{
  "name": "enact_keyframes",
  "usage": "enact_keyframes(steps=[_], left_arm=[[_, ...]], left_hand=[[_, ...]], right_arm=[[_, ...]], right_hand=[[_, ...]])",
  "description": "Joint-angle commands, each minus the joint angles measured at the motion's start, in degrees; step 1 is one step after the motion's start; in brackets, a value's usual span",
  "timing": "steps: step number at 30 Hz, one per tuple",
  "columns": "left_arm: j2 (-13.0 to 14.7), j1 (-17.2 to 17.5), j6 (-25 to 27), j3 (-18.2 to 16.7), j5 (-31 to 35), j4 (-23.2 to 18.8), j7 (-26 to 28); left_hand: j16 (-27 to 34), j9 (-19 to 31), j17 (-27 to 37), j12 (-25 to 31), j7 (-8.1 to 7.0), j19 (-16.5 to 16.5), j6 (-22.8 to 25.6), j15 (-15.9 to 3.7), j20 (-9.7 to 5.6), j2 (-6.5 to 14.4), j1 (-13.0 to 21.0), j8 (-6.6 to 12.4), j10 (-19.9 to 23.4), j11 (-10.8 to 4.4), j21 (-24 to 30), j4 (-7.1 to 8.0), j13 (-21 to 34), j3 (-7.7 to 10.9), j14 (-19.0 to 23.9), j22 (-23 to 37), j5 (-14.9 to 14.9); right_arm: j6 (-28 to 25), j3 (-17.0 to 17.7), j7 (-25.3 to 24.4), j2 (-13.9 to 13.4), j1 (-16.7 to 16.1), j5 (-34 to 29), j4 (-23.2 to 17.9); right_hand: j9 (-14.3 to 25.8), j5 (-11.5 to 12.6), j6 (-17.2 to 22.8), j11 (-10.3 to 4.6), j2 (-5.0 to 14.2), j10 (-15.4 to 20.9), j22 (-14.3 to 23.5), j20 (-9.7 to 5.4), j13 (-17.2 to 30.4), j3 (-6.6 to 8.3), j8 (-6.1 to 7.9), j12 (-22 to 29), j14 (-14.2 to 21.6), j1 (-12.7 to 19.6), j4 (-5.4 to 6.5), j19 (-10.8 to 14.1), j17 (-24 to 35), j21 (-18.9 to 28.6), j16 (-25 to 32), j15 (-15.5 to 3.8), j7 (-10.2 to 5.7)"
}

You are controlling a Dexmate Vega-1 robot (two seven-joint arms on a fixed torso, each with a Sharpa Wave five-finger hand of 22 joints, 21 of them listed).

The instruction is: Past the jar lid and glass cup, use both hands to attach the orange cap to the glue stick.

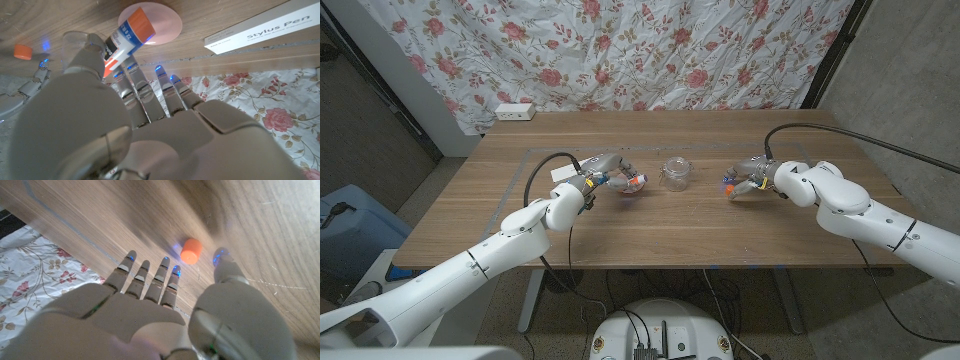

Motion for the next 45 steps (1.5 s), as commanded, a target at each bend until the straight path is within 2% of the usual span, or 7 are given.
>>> enact_keyframes(steps=[1,6,11,23,45], left_arm=[[-0.2,0.0,-0.3,0.2,-0.1,0.4,0.0],[-0.3,0.0,0.1,0.3,0.1,0.3,-0.1],[0.0,-0.1,0.2,0.5,0.3,0.1,-0.7],[-0.1,0.2,0.6,0.7,0.3,-0.1,-0.7],[0.4,1.1,0.5,0.4,0.2,-0.8,-0.4]], left_hand=[[0.3,0.3,0.2,0.3,0.18,-0.4,5.7,-6.74,-0.1,2.0,-1.0,0.43,1.3,-1.66,0.1,0.2,0.3,0.26,-0.3,0.2,0.2],[0.3,0.3,0.2,0.3,0.23,-0.4,5.7,-6.75,-0.09,2.0,-1.0,0.43,1.3,-1.66,0.1,0.19,0.3,0.25,-0.4,0.2,0.2],[0.4,0.3,0.2,0.3,0.23,-0.5,5.7,-6.68,-0.06,2.1,-1.1,0.39,1.3,-1.65,0.1,0.23,0.3,0.21,-0.4,0.2,0.2],[0.4,0.3,0.2,0.3,0.27,-0.6,5.7,-6.63,-0.02,2.2,-1.3,0.36,1.2,-1.65,0.1,0.26,0.3,0.16,-0.4,0.2,0.2],[0.4,0.3,0.1,0.4,0.35,-0.6,5.8,-6.63,-0.01,2.5,-1.5,0.3,1.2,-1.65,0.2,0.18,0.3,0.16,-0.6,0.2,0.2]], right_arm=[[-0.3,0.0,-3.2,0.8,-1.0,-2.0,0.5],[-0.2,0.0,-5.2,0.9,-1.9,-2.6,0.8],[-0.5,0.0,-6.4,1.3,-2.4,-3.0,1.1],[-1.3,-0.1,-7.4,1.7,-2.8,-4.2,1.5],[-0.8,-0.4,-9.5,2.4,-2.9,-4.4,2.4]], right_hand=[[0.0,-0.2,1.3,-0.54,-0.17,1.5,0.2,-0.27,0.0,0.19,0.48,0.3,1.2,1.2,-0.03,0.8,0.0,0.3,0.6,-1.41,-0.39],[-0.1,-0.5,4.4,-1.32,-0.51,5.4,0.2,-0.86,-0.2,-0.23,1.09,0.4,3.5,2.6,0.11,2.1,-0.1,0.2,1.2,-2.93,-1.24],[-0.1,-0.4,5.8,-1.98,-0.83,6.9,0.2,-1.2,-0.3,-0.49,1.33,0.2,4.4,3.5,0.08,2.7,-0.1,0.2,1.4,-3.45,-1.33],[0.0,-0.3,9.2,-2.25,-0.65,10.3,0.2,-1.91,-0.4,-0.91,2.06,-0.1,6.3,5.1,0.3,3.5,-0.1,0.0,1.8,-4.62,-1.44],[0.6,0.2,18.4,-2.53,1.59,19.4,0.2,-2.95,-0.2,-2.16,5.05,-0.3,10.7,8.5,0.67,4.4,0.3,-0.3,3.0,-7.32,-1.58]])
